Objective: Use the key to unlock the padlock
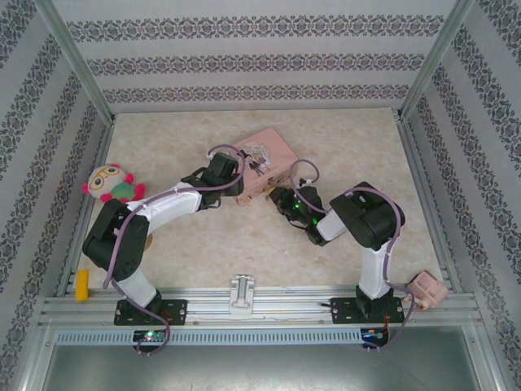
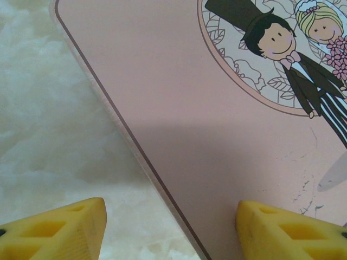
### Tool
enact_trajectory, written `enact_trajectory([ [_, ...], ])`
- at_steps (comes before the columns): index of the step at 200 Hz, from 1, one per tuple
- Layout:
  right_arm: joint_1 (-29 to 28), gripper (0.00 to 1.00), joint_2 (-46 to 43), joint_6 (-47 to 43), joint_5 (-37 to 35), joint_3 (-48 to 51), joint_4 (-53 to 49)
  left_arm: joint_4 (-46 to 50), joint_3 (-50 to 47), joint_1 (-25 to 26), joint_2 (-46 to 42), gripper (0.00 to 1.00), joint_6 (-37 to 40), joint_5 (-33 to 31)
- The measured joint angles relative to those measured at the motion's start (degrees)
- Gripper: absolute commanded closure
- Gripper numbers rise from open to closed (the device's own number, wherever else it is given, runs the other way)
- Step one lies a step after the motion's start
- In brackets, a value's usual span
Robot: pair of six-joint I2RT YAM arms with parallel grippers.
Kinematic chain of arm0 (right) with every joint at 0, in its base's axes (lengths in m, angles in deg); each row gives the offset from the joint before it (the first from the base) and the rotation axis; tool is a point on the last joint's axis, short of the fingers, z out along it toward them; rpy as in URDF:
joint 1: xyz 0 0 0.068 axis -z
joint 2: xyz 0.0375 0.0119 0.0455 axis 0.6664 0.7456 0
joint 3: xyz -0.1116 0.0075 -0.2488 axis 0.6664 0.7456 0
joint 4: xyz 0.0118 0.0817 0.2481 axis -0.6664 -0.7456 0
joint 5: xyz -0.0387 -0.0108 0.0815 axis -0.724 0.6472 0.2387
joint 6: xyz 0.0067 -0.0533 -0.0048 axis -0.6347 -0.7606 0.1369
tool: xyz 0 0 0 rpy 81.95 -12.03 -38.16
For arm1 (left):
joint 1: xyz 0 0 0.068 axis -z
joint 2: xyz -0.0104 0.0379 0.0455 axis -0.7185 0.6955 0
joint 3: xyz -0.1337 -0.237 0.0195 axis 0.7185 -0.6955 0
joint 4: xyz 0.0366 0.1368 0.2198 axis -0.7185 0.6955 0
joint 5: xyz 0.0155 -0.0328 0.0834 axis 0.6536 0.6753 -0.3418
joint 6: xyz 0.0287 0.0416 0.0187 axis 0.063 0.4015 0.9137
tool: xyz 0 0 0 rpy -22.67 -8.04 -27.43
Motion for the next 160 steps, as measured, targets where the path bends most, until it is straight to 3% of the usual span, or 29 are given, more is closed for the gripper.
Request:
enact_trajectory([
  [33,0.00,1.00,0.00,0.02,-0.24,0.55,1.07,-0.02,0.00,-0.07,0.00,0.36,-0.02,0.04],
  [57,0.00,1.00,0.00,0.04,-0.63,1.36,2.75,-0.31,-0.02,-0.37,0.00,0.43,-0.39,1.09],
  [160,0.00,1.00,0.00,1.01,-4.57,3.72,6.12,-2.32,-0.74,-1.51,0.00,0.45,-1.07,1.68],
])
